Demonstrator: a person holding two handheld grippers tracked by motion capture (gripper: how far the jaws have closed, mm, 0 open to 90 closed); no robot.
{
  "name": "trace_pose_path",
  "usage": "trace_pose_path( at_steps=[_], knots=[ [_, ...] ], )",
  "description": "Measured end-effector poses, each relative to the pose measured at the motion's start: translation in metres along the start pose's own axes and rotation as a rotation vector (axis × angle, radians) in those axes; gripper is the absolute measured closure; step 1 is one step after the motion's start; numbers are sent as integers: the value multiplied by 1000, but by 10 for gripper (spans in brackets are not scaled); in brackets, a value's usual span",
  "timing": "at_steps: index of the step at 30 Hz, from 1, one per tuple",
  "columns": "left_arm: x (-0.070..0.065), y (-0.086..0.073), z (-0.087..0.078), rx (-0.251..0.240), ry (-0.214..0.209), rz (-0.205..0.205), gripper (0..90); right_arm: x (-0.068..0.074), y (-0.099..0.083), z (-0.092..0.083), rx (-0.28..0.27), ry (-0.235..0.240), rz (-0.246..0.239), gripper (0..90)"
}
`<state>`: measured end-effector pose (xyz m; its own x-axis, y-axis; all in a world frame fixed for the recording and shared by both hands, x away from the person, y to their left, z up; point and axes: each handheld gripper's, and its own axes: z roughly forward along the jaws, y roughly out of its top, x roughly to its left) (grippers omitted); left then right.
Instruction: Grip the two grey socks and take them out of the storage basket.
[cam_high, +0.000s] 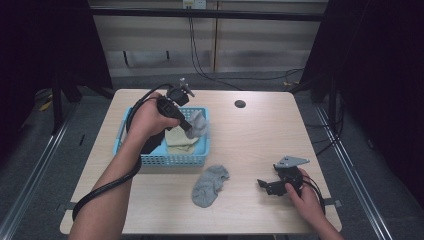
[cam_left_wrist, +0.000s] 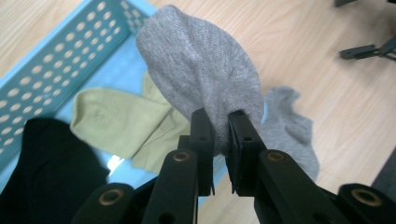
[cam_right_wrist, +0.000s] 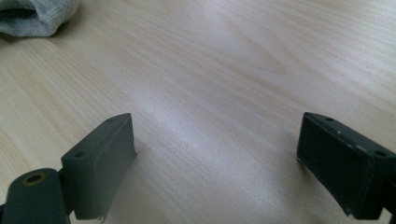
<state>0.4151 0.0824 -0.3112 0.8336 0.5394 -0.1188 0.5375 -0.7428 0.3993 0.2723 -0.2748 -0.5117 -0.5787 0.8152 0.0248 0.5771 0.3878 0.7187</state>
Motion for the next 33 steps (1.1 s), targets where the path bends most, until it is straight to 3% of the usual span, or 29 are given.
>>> trace_pose_path(
  at_steps=[8, 21, 33],
  knots=[
    [-20, 10, 4, -2, -29, 51, 818, 0, 0, 0, 1, 0, 1, 107],
    [-49, 10, 20, 2, -72, 110, 818, 0, 0, 0, 1, 0, 1, 107],
    [-77, 11, 45, -4, -129, 177, 801, 0, 0, 0, 3, 0, 4, 106]
  ],
)
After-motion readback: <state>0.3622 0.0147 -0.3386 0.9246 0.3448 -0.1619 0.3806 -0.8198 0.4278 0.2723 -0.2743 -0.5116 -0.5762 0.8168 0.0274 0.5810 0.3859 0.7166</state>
